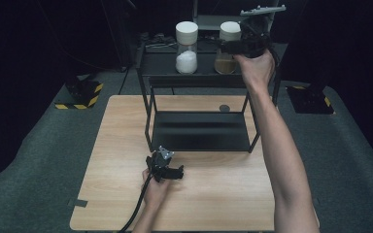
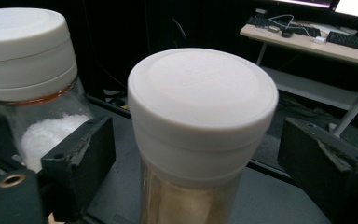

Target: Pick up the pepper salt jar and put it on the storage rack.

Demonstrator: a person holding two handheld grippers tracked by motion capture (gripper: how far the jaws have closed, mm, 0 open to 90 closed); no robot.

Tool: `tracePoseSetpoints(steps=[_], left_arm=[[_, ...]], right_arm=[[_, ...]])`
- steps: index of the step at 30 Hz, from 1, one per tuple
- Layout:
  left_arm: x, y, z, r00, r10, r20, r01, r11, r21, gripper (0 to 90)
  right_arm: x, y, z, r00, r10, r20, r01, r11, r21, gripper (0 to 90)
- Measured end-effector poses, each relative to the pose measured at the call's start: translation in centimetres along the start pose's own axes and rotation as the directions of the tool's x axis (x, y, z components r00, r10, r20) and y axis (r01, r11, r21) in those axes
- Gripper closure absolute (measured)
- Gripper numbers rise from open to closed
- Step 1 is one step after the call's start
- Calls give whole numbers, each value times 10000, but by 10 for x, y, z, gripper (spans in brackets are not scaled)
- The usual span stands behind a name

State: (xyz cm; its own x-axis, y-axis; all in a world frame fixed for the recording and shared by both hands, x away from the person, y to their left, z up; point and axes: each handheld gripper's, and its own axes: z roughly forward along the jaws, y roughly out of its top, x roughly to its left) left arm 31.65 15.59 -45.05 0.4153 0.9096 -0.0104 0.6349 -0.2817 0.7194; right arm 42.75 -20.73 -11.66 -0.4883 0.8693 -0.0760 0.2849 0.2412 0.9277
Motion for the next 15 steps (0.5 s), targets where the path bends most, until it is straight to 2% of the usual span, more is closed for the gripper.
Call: tracePoseSetpoints(steps=[4, 15], left_arm=[[0, 0, 0, 10000, -9, 13, 9, 10000, 15, 23], [0, 0, 0, 10000, 17, -15, -17, 10000, 17, 23]], right_arm=[[-3, -10, -12, 10000, 64, 0, -63, 9993, -378, 92], [-19, -36, -37, 9985, 94, -535, -120, 9987, -490, 86]])
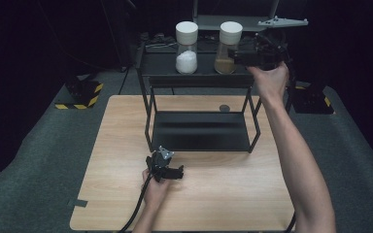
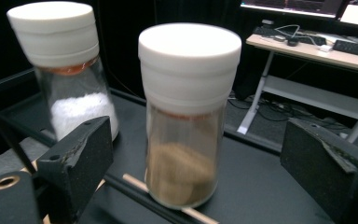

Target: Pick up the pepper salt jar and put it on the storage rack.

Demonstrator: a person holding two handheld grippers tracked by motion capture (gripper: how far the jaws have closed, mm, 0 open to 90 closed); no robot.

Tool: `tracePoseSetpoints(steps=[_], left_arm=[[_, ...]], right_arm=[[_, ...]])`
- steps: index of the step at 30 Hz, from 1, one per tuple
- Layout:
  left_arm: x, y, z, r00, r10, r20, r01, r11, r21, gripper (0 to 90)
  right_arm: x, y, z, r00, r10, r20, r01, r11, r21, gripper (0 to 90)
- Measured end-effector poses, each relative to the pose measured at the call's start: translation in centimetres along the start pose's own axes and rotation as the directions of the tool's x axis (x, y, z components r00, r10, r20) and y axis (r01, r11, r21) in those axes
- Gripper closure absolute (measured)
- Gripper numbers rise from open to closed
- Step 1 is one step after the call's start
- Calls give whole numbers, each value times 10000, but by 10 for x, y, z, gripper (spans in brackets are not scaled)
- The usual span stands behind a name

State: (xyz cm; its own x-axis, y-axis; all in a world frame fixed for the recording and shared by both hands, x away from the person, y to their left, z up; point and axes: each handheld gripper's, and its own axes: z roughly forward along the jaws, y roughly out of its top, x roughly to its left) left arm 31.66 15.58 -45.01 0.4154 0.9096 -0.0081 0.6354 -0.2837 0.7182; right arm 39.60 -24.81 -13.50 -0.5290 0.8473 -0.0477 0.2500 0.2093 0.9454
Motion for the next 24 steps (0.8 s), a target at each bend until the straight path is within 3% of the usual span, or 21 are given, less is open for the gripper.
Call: tracePoseSetpoints(steps=[12, 24], left_arm=[[0, 0, 0, 10000, -18, 0, 18, 10000, -13, 23], [0, -1, 0, 10000, -14, -9, 14, 10000, -30, 23]], right_arm=[[-13, -35, -10, 9981, 4, -618, -5, 10000, -16, 92], [-20, -66, -23, 9957, 11, -929, -6, 10000, 47, 93]])
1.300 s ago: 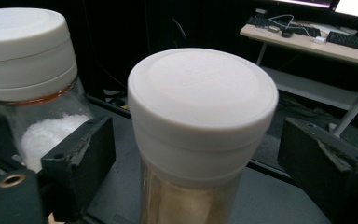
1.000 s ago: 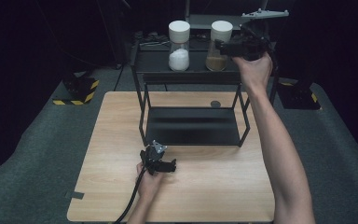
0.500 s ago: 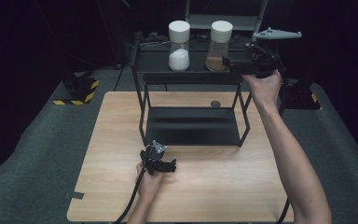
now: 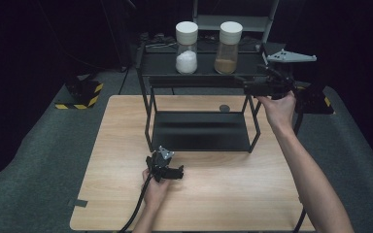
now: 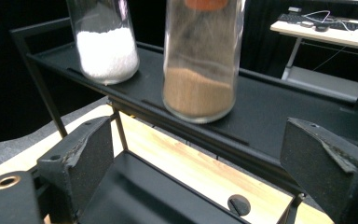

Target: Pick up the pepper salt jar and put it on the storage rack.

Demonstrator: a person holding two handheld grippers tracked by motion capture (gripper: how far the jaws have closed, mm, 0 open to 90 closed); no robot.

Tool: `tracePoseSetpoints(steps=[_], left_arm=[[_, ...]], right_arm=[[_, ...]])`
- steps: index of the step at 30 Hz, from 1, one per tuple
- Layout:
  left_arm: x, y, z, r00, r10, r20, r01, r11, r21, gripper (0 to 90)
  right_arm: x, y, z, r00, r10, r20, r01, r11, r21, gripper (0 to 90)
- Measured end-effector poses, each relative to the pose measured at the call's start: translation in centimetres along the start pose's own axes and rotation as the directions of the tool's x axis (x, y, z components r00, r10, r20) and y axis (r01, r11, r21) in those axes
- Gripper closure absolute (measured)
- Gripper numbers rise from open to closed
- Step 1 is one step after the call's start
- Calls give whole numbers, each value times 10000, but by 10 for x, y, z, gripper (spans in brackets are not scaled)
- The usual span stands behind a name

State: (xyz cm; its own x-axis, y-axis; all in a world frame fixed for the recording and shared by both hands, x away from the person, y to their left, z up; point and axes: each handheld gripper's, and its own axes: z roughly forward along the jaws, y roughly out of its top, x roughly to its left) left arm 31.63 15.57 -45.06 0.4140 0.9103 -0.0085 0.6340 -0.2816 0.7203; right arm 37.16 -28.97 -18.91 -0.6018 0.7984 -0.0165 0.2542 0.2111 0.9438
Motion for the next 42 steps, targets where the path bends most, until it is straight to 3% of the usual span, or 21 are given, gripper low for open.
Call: tracePoseSetpoints(steps=[22, 42], left_arm=[[0, 0, 0, 10000, 24, -7, -24, 10000, 29, 23], [0, 0, 0, 10000, 24, -1, -24, 10000, 22, 23]], right_arm=[[-12, -38, -14, 9993, 278, -251, -276, 9996, 57, 96], [-14, -63, -15, 9986, 396, -340, -389, 9990, 216, 96]])
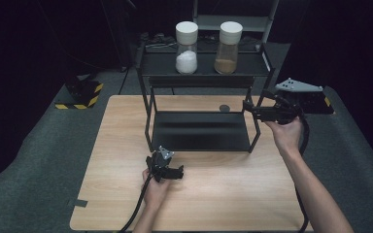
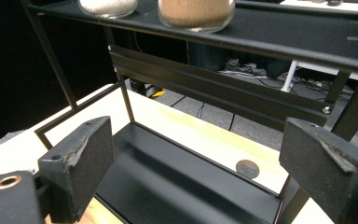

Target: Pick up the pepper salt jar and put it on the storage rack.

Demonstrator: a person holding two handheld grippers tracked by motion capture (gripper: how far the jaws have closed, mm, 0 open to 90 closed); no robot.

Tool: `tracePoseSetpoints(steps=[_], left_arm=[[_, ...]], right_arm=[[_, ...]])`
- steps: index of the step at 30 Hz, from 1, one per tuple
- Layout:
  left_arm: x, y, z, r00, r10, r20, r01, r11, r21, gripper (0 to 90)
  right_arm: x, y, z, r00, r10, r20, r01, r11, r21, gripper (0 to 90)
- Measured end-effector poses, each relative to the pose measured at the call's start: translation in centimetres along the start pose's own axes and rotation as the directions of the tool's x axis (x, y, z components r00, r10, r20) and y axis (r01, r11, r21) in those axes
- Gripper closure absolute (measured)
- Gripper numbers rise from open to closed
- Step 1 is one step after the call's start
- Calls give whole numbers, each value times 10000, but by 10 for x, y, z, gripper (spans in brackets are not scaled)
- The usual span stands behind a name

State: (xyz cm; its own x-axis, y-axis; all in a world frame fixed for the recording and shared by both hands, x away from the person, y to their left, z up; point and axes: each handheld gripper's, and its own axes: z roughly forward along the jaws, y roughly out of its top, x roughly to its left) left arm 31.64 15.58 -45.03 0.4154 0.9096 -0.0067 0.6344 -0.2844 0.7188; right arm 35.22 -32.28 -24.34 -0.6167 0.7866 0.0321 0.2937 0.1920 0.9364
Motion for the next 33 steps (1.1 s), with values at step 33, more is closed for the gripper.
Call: tracePoseSetpoints(steps=[33], left_arm=[[0, 0, 0, 10000, 2, -17, -2, 10000, 6, 22]], right_arm=[[-8, -48, 10, 9980, 609, -169, -603, 9976, 330, 99]])
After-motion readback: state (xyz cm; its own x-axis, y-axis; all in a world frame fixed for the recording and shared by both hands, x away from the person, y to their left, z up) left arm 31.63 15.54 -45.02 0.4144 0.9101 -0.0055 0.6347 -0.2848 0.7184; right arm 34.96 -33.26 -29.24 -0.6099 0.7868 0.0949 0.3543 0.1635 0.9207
